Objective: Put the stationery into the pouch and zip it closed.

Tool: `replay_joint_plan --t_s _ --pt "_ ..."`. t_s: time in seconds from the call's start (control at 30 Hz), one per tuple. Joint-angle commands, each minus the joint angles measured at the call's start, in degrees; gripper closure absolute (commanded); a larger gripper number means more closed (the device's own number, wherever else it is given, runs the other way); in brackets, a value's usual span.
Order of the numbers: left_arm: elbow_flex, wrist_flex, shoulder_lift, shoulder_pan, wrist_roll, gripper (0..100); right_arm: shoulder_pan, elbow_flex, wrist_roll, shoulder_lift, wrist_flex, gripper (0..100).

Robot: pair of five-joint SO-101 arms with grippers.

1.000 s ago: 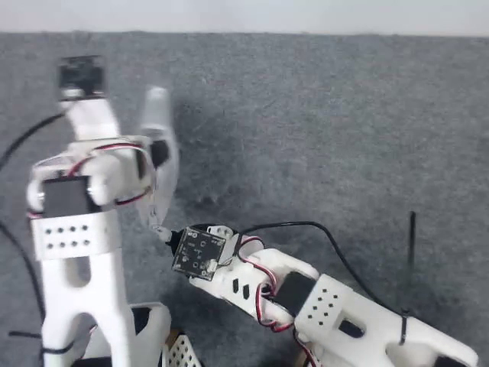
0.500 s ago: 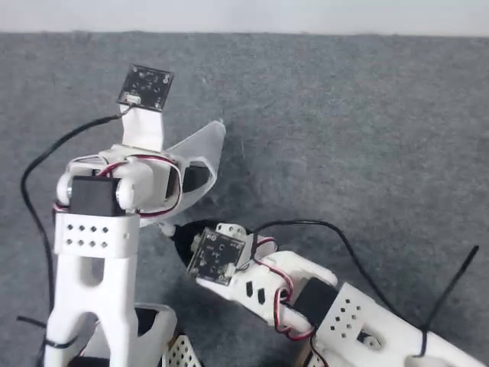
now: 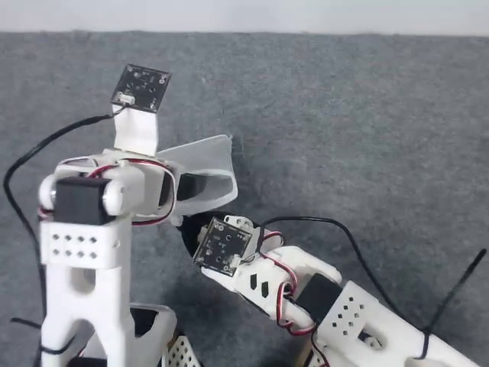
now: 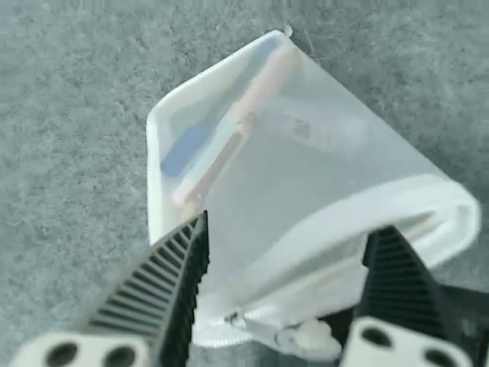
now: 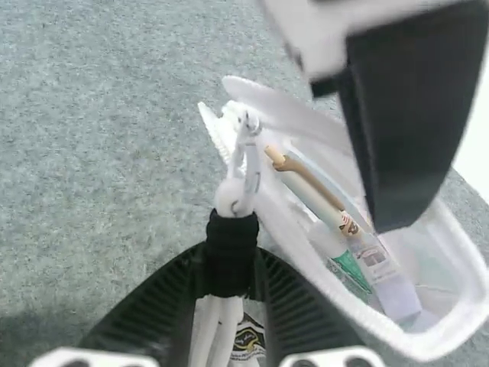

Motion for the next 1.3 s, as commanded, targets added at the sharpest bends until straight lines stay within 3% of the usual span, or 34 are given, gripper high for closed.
replay_joint_plan --t_s 0.0,0.3,0.43,0.63,0.77,1.1,1.27 --pt "-7.4 3.3 -0.5 0.0 -0.4 69 2.3 -0.8 -0.1 -2.5 -0.6 99.3" --pt "-9.5 3.3 -1.8 1.6 -0.5 69 6.3 -2.0 -4.7 -2.6 -0.6 99.3" --pt "-9.4 3.3 -8.4 1.0 -4.3 69 6.5 -2.1 -4.7 -3.0 -0.6 99.3" --pt "-6.5 3.3 -17.3 -6.5 -8.6 69 9.2 -0.8 -5.3 -11.0 0.1 99.3" --pt "-1.6 3.2 -20.3 -6.9 -10.1 69 12.1 -0.5 -8.0 -15.3 0.2 99.3" --pt "7.8 2.9 -31.1 4.4 -7.3 69 16.1 -0.5 -8.3 -15.6 0.1 99.3" --pt "11.6 2.8 -35.8 6.6 -6.9 69 17.6 -0.5 -8.3 -15.6 0.1 99.3"
